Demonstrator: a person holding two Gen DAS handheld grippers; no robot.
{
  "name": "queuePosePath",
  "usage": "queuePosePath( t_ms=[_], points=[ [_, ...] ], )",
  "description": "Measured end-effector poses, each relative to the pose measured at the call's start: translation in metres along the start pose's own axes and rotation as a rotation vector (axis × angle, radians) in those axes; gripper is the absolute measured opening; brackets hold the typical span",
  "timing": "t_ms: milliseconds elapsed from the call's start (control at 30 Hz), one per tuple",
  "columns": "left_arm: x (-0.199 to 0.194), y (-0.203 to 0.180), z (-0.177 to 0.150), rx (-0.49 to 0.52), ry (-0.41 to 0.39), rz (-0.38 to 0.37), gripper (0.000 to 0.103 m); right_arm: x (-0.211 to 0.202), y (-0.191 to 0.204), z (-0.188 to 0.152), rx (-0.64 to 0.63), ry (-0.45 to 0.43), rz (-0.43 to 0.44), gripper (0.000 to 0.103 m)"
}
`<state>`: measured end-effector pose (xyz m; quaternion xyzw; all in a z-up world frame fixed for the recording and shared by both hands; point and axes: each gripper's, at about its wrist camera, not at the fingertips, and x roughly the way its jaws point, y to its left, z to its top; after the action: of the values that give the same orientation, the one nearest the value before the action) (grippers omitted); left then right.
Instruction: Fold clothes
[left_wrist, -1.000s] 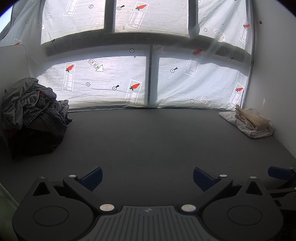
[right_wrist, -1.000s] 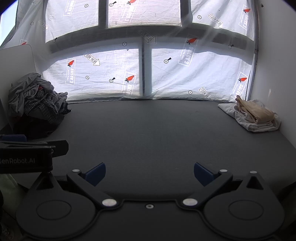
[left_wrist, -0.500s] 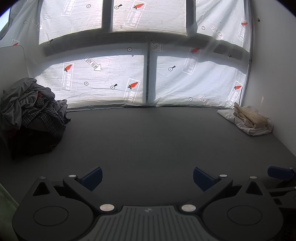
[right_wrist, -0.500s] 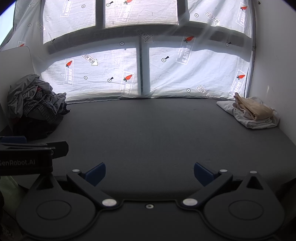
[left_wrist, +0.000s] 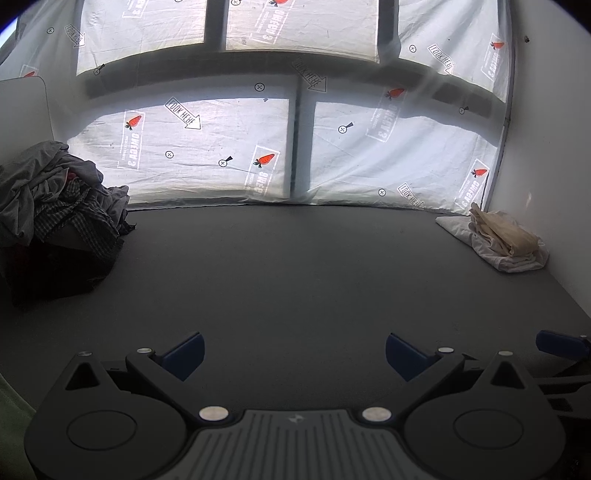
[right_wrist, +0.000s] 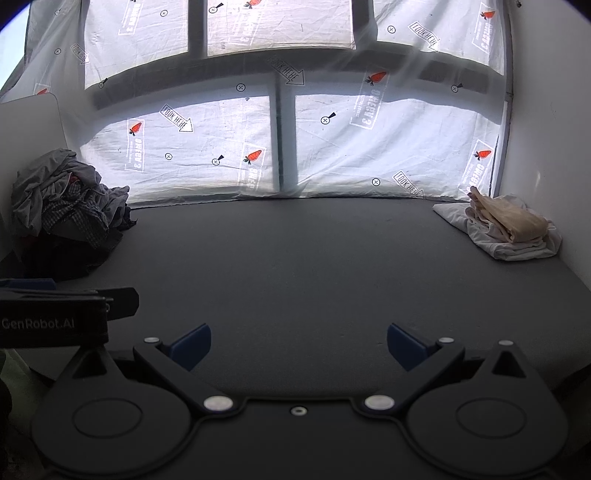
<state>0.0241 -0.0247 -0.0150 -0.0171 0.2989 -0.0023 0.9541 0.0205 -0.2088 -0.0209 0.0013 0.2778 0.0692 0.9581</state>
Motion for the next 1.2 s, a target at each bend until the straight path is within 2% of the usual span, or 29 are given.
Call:
queuePosePath(
  t_ms=[233,600,700,800,967,1200],
  points=[
    [0.032,-0.002,0.017,-0.019,0.011,0.007,0.103,0.032,-0.008,0.02,-0.007,-0.008,0.058,0.103],
    [0.1,-0.006,0.075,-0.062,0.053,0.08,0.103,0.121,-0.042,0.074,0.037,0.058,0.138,0.102],
    [0.119,0.002,0.091,-0.136,0.085,0.1,0.103,0.147,-0.046,0.088,0.034,0.059,0.148,0.102],
    [0.132,0.018,0.093,-0.216,0.124,0.092,0.103,0.171,-0.048,0.099,0.014,0.068,0.161,0.102],
    [0.148,0.048,0.092,-0.302,0.165,0.138,0.103,0.203,-0.043,0.109,0.01,0.108,0.15,0.103],
    [0.171,0.111,0.101,-0.39,0.18,0.182,0.102,0.236,-0.004,0.122,-0.054,0.136,0.16,0.103]
  ],
)
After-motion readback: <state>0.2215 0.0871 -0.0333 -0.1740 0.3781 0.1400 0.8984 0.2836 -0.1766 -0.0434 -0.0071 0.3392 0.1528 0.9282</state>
